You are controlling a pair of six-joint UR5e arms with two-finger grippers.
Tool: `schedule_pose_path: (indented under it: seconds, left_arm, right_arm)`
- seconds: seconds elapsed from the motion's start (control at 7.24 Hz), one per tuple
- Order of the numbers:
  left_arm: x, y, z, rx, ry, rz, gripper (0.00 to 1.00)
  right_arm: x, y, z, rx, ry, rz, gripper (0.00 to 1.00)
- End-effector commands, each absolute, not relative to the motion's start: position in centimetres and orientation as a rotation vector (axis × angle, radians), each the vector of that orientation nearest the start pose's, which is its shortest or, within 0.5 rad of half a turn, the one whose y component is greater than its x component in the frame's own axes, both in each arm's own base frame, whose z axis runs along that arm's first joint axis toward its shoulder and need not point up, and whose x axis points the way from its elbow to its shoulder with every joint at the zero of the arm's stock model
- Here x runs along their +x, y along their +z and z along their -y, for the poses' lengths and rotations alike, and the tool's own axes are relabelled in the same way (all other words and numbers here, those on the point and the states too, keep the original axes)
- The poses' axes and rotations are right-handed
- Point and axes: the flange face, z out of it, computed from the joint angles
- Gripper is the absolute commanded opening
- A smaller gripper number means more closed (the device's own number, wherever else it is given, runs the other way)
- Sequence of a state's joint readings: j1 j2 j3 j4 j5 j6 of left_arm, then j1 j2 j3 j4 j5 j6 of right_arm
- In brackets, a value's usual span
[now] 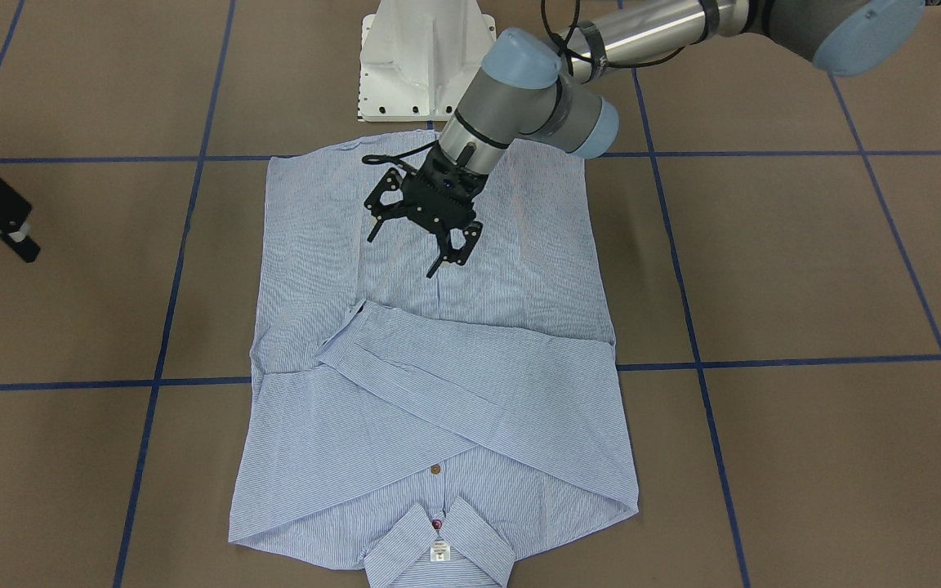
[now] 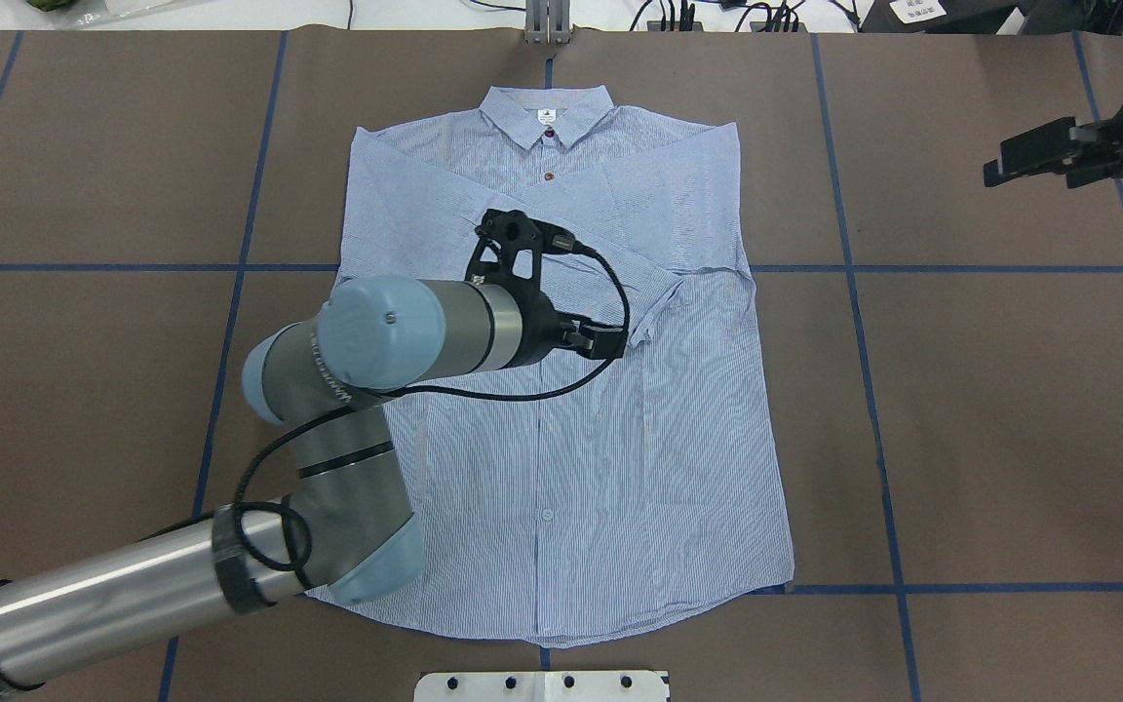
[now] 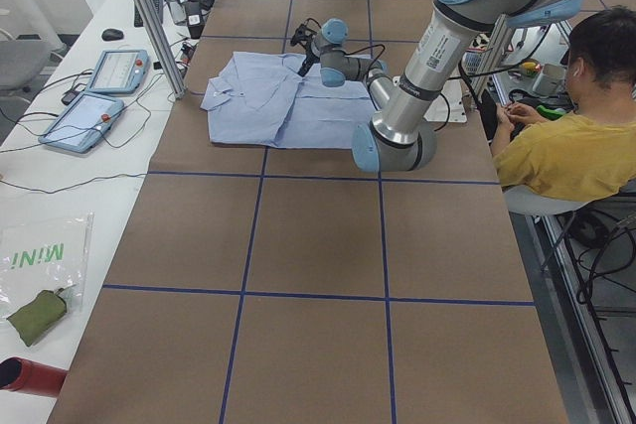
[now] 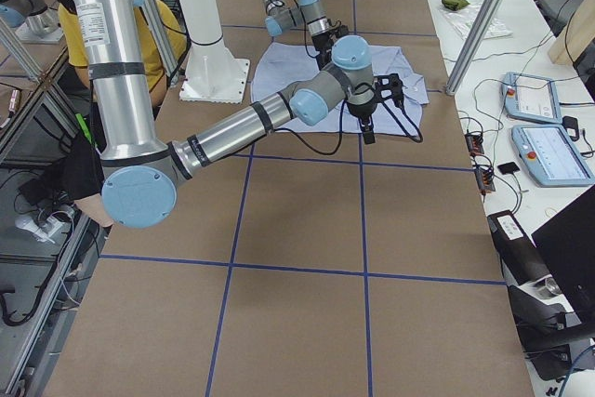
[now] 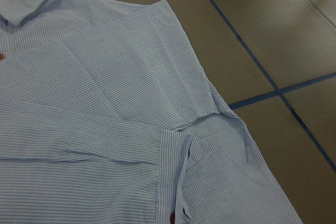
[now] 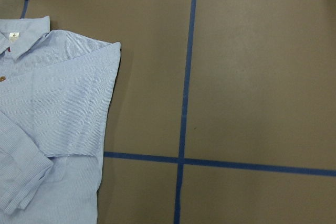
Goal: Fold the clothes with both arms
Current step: 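Release the sleeve with the left gripper while the right gripper lowers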
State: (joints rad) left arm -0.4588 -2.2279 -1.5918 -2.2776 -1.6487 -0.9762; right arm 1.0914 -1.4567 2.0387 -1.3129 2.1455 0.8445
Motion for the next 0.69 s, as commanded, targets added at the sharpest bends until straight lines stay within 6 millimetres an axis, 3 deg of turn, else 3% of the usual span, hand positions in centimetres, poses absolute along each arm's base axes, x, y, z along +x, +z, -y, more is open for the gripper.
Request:
schedule_pose_path:
  seconds: [0.0,0.28,0.41,0.55]
  left_arm:
    - [48.3,21.9,38.1,0.616,0.172,-1.201,1.00]
    - [43.3,26.1,35.3,0.589,0.159,-1.175,1.00]
    - [41.3,30.8,34.1,0.531,0.102,-1.129,1.00]
    - [40.9,33.9,32.1,0.521,0.067,-1.090,1.00]
  right_arm:
    - [-23.7,32.6,40.5,0.287,0.197,0.916,1.00]
    - [-30.1,31.6,33.2,0.291,0.262,0.905,1.00]
    - [-33.1,32.5,29.6,0.295,0.272,0.879,1.00]
    - [-34.2,33.4,26.5,0.277,0.263,0.863,1.00]
